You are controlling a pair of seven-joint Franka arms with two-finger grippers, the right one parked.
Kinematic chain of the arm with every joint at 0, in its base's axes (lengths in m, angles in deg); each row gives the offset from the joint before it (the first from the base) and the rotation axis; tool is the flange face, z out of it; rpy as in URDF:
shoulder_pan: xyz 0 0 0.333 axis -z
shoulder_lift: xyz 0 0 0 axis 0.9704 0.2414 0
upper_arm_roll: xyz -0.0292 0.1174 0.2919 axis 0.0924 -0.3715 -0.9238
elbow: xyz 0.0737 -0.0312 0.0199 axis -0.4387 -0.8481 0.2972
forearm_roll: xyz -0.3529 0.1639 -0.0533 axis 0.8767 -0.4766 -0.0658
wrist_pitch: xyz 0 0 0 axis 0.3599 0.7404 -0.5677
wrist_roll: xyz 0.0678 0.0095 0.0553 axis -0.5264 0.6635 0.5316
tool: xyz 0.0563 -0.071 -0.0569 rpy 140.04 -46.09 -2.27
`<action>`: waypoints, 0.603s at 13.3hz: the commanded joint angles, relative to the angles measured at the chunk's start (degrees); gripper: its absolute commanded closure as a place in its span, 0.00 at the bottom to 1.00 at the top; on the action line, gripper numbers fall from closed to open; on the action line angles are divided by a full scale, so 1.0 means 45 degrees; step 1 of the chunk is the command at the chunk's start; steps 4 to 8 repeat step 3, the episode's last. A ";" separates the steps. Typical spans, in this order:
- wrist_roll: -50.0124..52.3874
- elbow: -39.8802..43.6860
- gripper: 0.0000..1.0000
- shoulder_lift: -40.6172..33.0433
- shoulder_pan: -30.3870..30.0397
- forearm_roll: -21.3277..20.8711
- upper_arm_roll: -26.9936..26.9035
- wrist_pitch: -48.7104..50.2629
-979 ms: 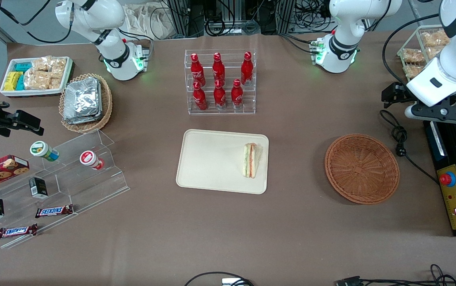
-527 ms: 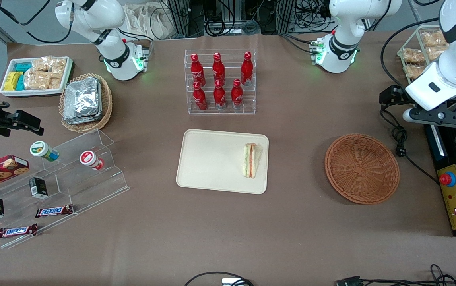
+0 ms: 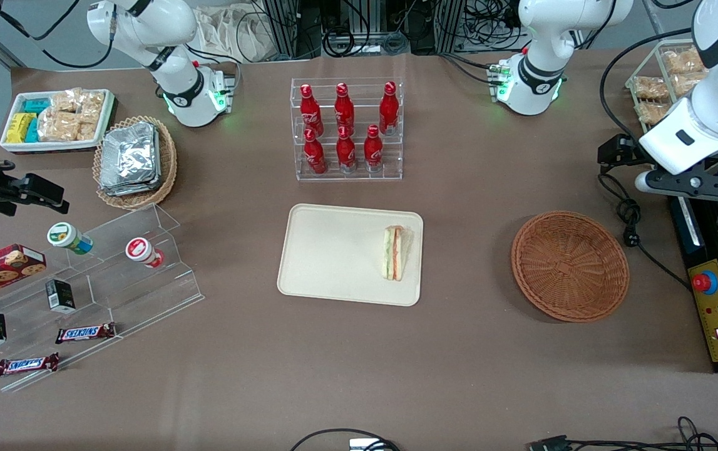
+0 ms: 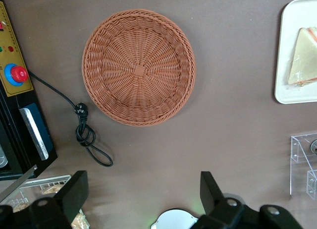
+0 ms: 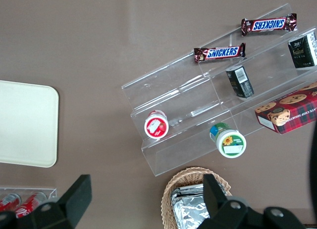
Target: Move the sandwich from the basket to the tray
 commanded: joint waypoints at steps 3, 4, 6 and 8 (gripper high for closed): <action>-0.0060 0.0177 0.00 0.0034 0.0077 0.0156 -0.0124 0.0077; -0.0060 0.0177 0.00 0.0034 0.0077 0.0156 -0.0124 0.0077; -0.0060 0.0177 0.00 0.0034 0.0077 0.0156 -0.0124 0.0077; -0.0060 0.0177 0.00 0.0034 0.0077 0.0156 -0.0124 0.0077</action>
